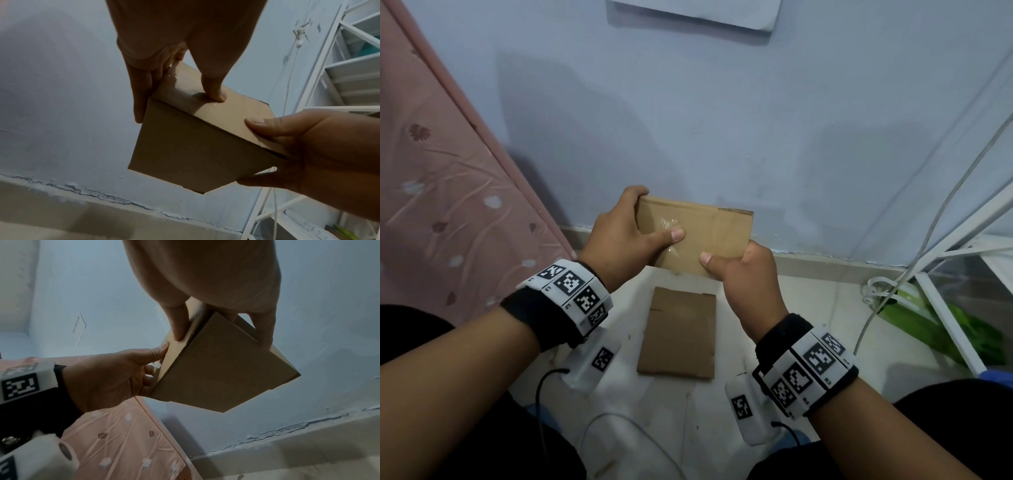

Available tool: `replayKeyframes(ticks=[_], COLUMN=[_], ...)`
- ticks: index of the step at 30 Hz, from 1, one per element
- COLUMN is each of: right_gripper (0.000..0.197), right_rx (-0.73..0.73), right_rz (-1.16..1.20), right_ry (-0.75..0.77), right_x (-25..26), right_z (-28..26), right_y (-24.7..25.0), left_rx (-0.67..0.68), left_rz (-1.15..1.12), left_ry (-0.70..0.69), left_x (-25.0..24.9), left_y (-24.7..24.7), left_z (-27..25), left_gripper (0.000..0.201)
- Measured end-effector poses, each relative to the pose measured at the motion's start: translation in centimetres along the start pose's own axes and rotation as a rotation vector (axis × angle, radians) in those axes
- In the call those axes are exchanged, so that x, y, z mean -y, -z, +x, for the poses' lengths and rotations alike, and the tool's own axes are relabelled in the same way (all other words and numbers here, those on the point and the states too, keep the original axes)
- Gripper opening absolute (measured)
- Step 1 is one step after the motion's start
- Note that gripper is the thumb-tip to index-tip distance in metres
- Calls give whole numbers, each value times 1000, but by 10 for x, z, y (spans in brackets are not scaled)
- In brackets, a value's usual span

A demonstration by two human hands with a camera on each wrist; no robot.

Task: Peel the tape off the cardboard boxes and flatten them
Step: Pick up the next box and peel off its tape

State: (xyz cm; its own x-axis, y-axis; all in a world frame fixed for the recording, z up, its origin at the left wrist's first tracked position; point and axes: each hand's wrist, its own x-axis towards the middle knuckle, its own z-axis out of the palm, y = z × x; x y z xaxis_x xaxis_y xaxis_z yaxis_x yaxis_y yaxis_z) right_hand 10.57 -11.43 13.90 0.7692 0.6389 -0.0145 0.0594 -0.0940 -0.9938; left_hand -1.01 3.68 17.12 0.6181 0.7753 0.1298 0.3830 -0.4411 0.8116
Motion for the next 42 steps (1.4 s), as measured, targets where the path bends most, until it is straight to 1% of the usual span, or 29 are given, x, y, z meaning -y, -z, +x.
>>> replayKeyframes(ticks=[4,7,9,11,13,14,17,21,27,29,31,33,34,37,40,42], right_gripper=[34,35,34,35,35,34,34,35,34,29,25,32,36,40,32,33], right_rx=[-12,-10,-11,-8,-4,-3,-5,-8,-5,-8,-15,-27,-31,-38,-28,-26], right_rz=[-1,11,4,-8,-21,-23,-22,7,31,29,21,9,9,11,14,8], right_ry=[-12,-27,-34,-30,-22,-22,-32,-42,-56,-62,-62,-71,-74,-78,-83,-91], right_x=[-1,-1,-3,-3,-4,-3,-2,0,0,0,-1,-2,-3,-3,-1,-1], right_z=[2,3,3,3,3,3,3,3,3,3,4,6,6,6,5,5], right_y=[0,-1,-2,-3,-4,-4,-6,-6,-4,-3,-2,-1,-2,-4,-4,-4], left_rx=[9,41,82,106,97,80,25,23,30,36,32,16,14,23,32,29], left_rz=[7,27,42,15,-17,-17,12,1,-4,-5,-16,-63,-86,-72,-1,18], left_ry=[-26,-40,-30,9,49,49,24,2,-16,-18,-13,13,30,31,4,4], left_x=[1,2,2,-1,-2,-3,-1,3,9,9,8,8,7,7,8,7], left_y=[1,3,4,4,3,2,3,3,3,2,0,-1,-1,-1,-2,-3], left_z=[-1,-1,-2,-5,-7,-7,-5,-1,2,1,1,3,4,4,2,0], left_gripper=[77,79,84,96,105,105,94,85,81,80,69,53,50,53,61,64])
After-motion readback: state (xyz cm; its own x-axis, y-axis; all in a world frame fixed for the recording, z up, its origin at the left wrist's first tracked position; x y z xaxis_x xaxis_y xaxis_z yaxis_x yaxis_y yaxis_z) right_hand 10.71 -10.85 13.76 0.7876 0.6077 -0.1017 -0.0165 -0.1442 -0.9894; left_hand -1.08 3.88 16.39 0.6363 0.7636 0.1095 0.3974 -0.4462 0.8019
